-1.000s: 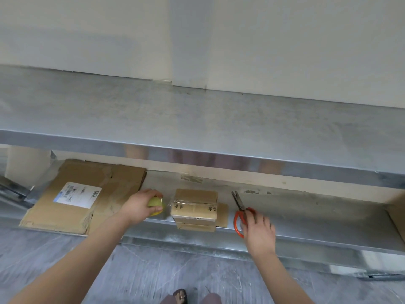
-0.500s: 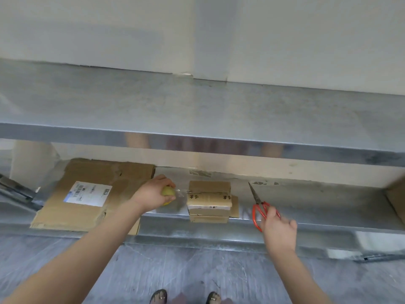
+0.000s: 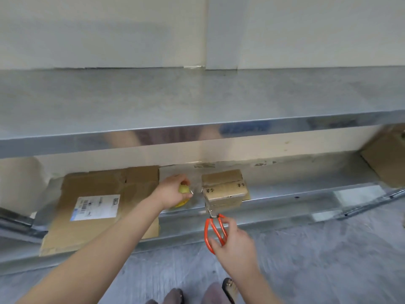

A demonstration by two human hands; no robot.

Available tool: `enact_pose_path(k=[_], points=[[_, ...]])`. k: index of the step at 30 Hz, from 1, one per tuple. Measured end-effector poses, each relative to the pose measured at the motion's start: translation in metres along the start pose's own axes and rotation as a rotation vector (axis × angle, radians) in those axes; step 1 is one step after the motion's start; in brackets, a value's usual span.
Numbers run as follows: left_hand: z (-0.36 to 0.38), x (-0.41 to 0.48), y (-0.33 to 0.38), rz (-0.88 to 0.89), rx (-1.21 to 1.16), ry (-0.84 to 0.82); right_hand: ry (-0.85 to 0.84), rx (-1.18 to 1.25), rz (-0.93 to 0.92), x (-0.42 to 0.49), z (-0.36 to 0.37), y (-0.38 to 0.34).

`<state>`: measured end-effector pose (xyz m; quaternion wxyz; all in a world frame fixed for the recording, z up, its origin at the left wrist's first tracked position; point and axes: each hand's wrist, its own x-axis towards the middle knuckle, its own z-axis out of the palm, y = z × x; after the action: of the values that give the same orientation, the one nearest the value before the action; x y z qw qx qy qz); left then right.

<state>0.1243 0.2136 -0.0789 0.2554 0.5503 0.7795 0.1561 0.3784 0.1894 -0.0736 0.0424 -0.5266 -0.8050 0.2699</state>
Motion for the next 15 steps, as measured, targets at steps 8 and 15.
enact_pose_path(k=[8, 15], points=[[-0.007, 0.009, -0.003, 0.032, -0.009, -0.026, -0.227, 0.407, 0.182, 0.012, 0.023, -0.008], [-0.01, 0.014, -0.003, 0.03, -0.042, -0.024, -0.238, 0.575, 0.174, 0.028, 0.026, -0.018]])
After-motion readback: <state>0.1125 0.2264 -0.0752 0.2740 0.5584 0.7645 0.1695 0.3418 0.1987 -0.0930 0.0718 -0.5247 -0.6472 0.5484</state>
